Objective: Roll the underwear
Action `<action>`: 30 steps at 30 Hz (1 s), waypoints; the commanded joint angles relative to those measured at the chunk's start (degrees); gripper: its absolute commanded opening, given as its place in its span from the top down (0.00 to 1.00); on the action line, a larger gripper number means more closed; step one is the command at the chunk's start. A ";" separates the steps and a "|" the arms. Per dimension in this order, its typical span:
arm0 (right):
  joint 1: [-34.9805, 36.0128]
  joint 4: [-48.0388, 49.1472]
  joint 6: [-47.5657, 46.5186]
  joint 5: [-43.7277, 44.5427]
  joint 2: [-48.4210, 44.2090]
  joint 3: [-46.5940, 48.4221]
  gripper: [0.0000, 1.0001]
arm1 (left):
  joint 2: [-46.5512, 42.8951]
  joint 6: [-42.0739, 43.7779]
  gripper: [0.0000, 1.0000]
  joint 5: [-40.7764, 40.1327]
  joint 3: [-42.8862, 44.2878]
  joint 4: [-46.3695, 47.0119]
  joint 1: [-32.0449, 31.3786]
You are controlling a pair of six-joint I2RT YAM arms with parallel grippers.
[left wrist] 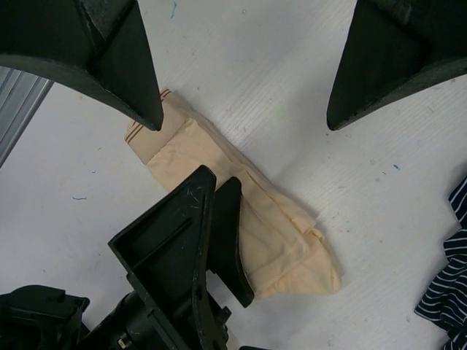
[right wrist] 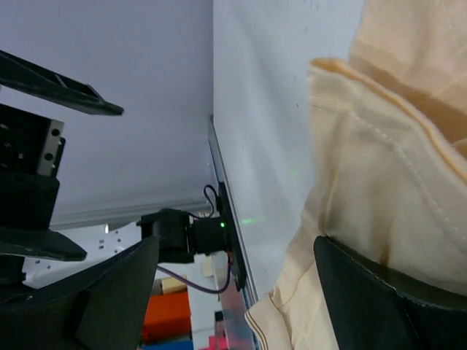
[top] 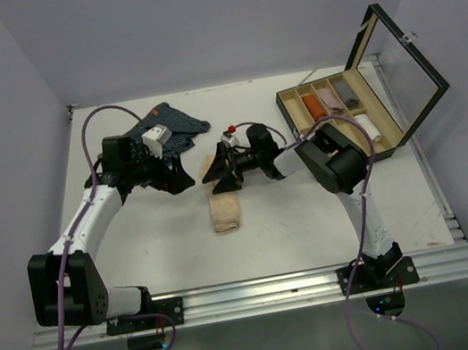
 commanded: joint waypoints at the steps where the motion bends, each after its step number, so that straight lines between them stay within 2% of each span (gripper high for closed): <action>1: -0.90 8.47 6.54 3.79 -3.68 0.97 0.08 | -2.28 0.80 0.03 0.84 1.75 0.20 0.76; 7: -2.66 -2.77 -2.86 5.99 -4.85 7.02 0.09 | -2.89 0.00 0.03 0.13 0.96 2.31 0.76; 16: -3.80 -6.29 -6.64 8.27 7.36 13.89 0.11 | -2.45 1.32 0.04 0.31 0.43 2.22 0.76; 19: -3.89 -8.75 -7.96 7.84 9.57 14.59 0.13 | -2.63 3.24 0.07 0.92 0.25 1.87 0.76; 25: -4.15 -13.85 -12.44 5.99 6.07 15.64 0.13 | -2.45 8.17 0.10 0.57 -0.18 0.82 0.76; 30: -4.41 -20.27 -17.62 4.50 -2.89 19.25 0.13 | -5.35 15.19 0.16 1.89 -1.94 1.25 0.59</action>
